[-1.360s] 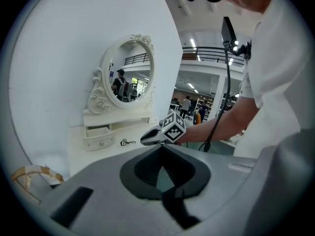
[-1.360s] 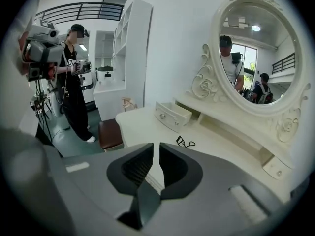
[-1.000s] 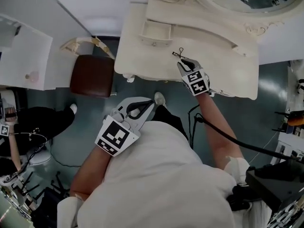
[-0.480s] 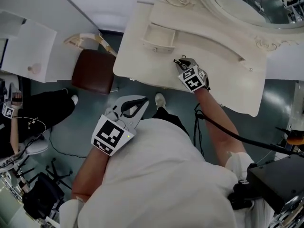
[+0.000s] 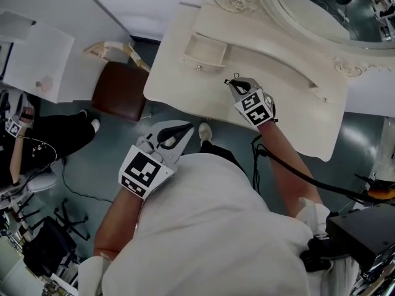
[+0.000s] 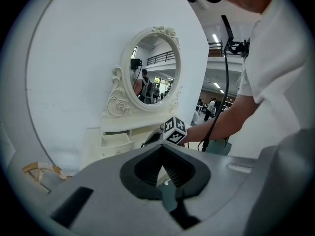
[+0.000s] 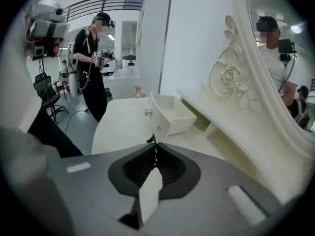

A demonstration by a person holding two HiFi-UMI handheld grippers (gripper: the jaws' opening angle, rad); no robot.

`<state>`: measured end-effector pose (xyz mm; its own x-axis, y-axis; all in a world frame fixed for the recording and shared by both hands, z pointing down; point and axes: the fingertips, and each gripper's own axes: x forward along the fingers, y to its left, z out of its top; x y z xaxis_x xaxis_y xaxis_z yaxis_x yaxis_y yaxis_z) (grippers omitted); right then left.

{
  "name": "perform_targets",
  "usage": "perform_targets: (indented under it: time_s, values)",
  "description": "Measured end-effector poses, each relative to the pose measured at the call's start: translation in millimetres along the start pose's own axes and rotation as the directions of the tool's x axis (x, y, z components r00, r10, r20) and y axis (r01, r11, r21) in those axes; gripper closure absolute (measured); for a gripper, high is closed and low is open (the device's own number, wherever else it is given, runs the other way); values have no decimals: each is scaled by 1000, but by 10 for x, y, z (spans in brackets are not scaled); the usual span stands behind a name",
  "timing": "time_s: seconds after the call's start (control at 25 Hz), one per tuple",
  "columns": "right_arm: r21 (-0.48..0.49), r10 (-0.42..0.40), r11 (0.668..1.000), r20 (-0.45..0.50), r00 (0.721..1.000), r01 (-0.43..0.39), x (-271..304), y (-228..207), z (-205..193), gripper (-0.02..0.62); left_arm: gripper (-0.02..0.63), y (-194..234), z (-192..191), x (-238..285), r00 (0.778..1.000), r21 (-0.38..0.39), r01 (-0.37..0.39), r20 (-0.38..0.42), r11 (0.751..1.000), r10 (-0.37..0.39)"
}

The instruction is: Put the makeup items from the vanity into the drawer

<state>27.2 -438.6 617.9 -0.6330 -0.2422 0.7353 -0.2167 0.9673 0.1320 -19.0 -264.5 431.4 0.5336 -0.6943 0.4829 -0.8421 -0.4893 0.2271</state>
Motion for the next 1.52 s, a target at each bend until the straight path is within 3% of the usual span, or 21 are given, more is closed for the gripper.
perform_targets:
  time_s: [0.32, 0.68, 1.08, 1.52]
  values:
    - [-91, 82, 993, 89, 993, -74, -226, -116, 672, 578, 607, 67, 115, 109, 998, -26, -45, 32, 999, 46]
    - [-168, 182, 972, 93, 979, -165, 189, -221, 1171, 578, 607, 276, 163, 13, 988, -73, -142, 53, 987, 146]
    - [-200, 257, 948, 23, 966, -248, 807, -286, 1221, 578, 607, 523, 32, -143, 969, -130, -242, 21, 962, 247]
    - [-234, 312, 917, -80, 947, -322, 1164, -236, 1144, 578, 607, 563, 7, -183, 958, -178, -274, 31, 945, 284]
